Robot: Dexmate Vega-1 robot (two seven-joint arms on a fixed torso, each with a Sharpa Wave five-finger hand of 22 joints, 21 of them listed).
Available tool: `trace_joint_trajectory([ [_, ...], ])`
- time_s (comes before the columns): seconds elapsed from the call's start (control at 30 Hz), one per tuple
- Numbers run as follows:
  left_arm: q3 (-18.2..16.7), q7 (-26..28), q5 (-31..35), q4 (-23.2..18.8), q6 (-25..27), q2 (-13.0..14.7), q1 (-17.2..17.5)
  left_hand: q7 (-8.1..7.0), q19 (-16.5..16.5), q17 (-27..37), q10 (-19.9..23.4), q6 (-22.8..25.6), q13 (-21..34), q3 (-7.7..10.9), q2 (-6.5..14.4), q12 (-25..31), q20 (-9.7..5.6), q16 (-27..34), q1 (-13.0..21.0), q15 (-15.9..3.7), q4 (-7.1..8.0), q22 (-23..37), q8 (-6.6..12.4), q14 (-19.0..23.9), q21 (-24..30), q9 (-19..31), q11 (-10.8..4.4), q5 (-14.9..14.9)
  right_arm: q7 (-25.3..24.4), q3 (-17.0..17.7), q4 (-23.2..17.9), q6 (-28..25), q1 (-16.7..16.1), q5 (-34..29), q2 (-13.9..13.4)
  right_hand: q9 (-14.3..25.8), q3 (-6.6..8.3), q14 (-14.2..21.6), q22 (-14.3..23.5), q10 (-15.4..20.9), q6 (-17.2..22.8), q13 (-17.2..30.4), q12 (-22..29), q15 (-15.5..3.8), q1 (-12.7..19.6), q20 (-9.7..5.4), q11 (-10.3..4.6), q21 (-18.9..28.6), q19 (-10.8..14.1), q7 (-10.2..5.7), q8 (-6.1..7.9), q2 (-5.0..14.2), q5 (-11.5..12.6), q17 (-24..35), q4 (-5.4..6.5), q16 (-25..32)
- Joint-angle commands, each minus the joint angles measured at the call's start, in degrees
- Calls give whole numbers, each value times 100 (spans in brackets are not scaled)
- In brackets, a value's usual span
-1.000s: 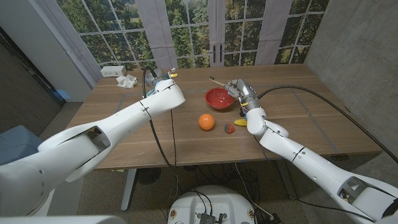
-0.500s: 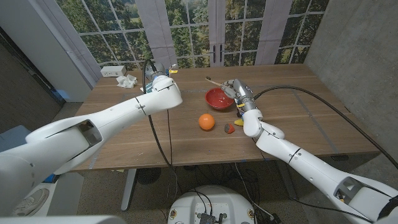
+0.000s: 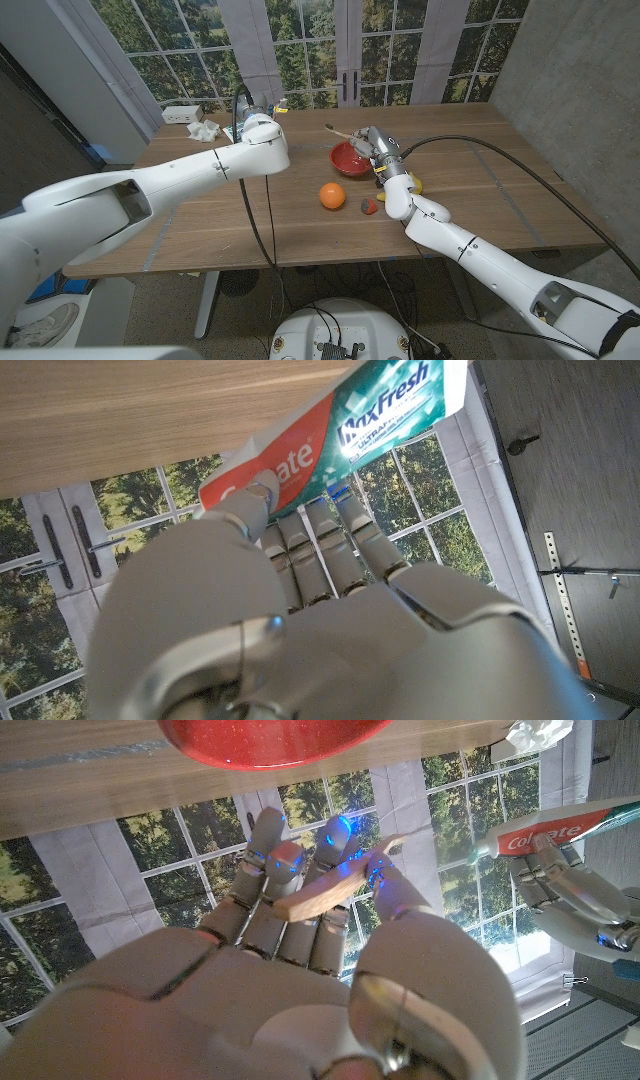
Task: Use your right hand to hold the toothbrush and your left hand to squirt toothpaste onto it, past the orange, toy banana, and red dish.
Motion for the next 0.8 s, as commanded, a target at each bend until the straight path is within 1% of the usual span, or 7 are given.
trace_joint_trajectory([
  [0.03,850,-613,474,-170,33,270,-634,-48,-6,33,361,47,38,-31,16,41,-36,54,92,-880,-7,13,24,49,50,25,-408,9,49,-104,-92,-203,38,-164,55,27,498,-36,-6,436,180,5,37,-640,-33,-569,-457,47,-20,-140,33,19,26,7,423,28],
  [0.2,1177,-824,771,-244,-61,403,-862,-74,-9,59,409,81,60,-51,11,57,-65,80,151,-884,-11,15,37,82,80,30,-424,10,10,-103,-110,-167,18,-168,65,27,505,-36,-6,441,184,-3,38,-640,-41,-571,-456,53,-15,-138,28,19,26,7,421,36],
  [0.3,1333,-943,972,-219,-56,416,-966,-108,-15,80,442,114,79,-67,1,68,-81,98,204,-885,-16,17,54,98,104,40,-431,11,12,-97,-132,-149,0,-154,64,30,511,-37,-6,437,187,16,50,-640,-45,-571,-458,55,-18,-141,28,19,26,7,419,41],
  [0.37,1447,-1044,1116,-220,-165,479,-1045,-115,-21,92,462,118,89,-76,-2,75,-83,108,228,-885,-17,19,59,107,115,47,-433,11,3,-96,-140,-138,-11,-154,65,28,514,-38,-6,434,186,16,50,-640,-46,-569,-451,58,-13,-136,24,19,26,8,418,44],
  [0.57,1630,-1288,1632,-211,-347,568,-1125,-159,-38,115,484,125,111,-98,-15,81,-107,122,288,-887,-19,22,67,117,141,60,-436,12,6,-110,-213,-136,-39,-194,48,40,521,-37,-6,431,184,3,44,-640,-53,-574,-465,62,-19,-144,25,18,25,7,417,53],
  [0.63,1613,-1392,1786,-229,-439,604,-1108,-170,-44,119,488,129,119,-109,-25,81,-113,123,305,-887,-19,23,69,115,151,61,-434,11,20,-117,-251,-174,-46,-221,44,36,524,-35,-6,443,187,-16,38,-640,-54,-571,-458,66,-14,-135,22,19,25,8,415,56],
  [0.8,1663,-1850,2257,-300,-722,723,-1165,-212,-70,119,467,107,136,-147,-58,67,-121,107,337,-886,-10,25,59,85,173,62,-418,8,35,-155,-353,-351,-55,-346,57,38,531,-36,-6,434,182,1,48,-639,-59,-572,-468,66,-26,-140,17,19,24,8,413,62],
])
